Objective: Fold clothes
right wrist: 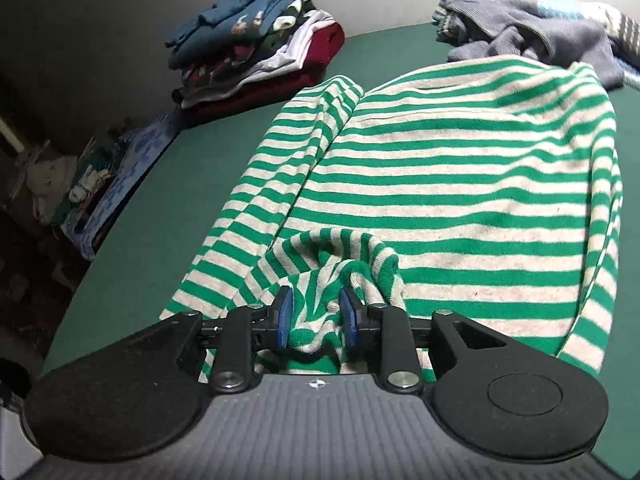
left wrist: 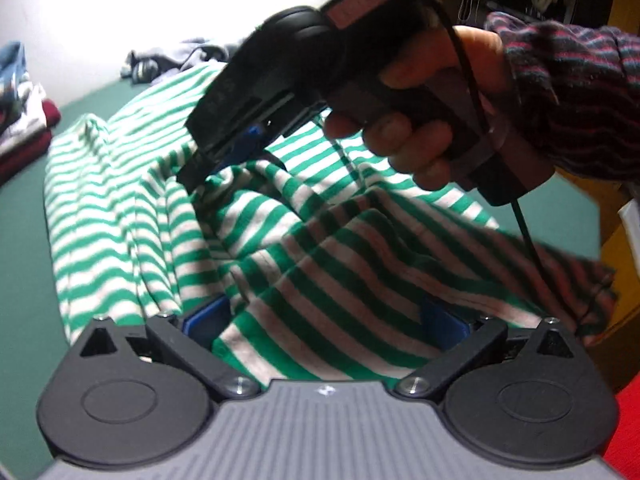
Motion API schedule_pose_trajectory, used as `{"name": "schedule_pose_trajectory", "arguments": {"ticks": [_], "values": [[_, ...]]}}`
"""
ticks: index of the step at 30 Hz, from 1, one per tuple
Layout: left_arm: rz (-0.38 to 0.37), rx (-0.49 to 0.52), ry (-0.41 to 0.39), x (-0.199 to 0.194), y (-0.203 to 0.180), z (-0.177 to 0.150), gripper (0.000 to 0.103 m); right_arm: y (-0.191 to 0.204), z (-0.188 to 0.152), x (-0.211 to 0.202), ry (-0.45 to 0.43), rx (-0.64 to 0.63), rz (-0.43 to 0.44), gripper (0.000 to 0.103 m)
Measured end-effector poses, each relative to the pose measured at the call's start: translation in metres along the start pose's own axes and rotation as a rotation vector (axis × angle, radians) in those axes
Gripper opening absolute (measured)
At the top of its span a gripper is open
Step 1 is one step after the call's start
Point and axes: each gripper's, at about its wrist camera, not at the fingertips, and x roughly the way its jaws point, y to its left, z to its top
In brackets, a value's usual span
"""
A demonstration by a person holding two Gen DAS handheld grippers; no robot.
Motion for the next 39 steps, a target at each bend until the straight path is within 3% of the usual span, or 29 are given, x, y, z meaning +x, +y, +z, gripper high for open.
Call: {"name": "schedule_pose_trajectory", "arguments": {"ticks": [4,6,7,11,16,20,26,28,29,30,34,37,39], "values": [[-0.015,0.021,0.028,-0.012,0.003,0.016,0.101,-0.016,-0.008,-0.023,-0.069,0.069,-0.017,0.031],[-0.019,0.048,0.010,-0.026,0.009,0.027,0.102,-0.023,-0.012,-0.034,-0.103,0.103,-0.025,0.045],[-0.025,0.062,0.007,-0.032,0.014,0.035,0.102,-0.033,-0.015,-0.041,-0.105,0.124,-0.061,0.046],[0.026,0.127,0.024,-0.041,0.049,0.082,0.101,-0.075,-0.016,-0.056,-0.101,0.191,-0.190,0.041],[0.054,0.122,0.017,-0.027,0.087,0.162,0.099,-0.117,0.017,-0.044,-0.184,0.331,-0.237,0.041],[0.101,0.129,-0.014,0.004,0.098,0.205,0.100,-0.140,0.050,-0.019,-0.205,0.373,-0.288,0.041],[0.095,0.092,0.002,0.055,0.098,0.215,0.101,-0.164,0.074,0.016,-0.219,0.416,-0.332,0.040],[0.089,0.073,0.008,0.065,0.099,0.212,0.101,-0.167,0.076,0.023,-0.215,0.425,-0.306,0.030],[0.086,0.060,0.007,0.067,0.101,0.211,0.100,-0.166,0.077,0.026,-0.209,0.414,-0.297,0.014],[0.086,0.045,0.007,0.069,0.104,0.209,0.099,-0.163,0.078,0.028,-0.201,0.390,-0.296,0.005],[0.117,-0.056,-0.012,0.062,0.125,0.202,0.086,-0.139,0.081,0.025,-0.238,0.271,-0.301,0.004],[0.133,-0.184,-0.071,0.042,0.150,0.197,0.086,-0.116,0.085,0.025,-0.259,0.157,-0.291,0.004],[0.151,-0.239,-0.117,0.029,0.164,0.194,0.092,-0.093,0.087,0.032,-0.250,0.037,-0.308,0.004]]}}
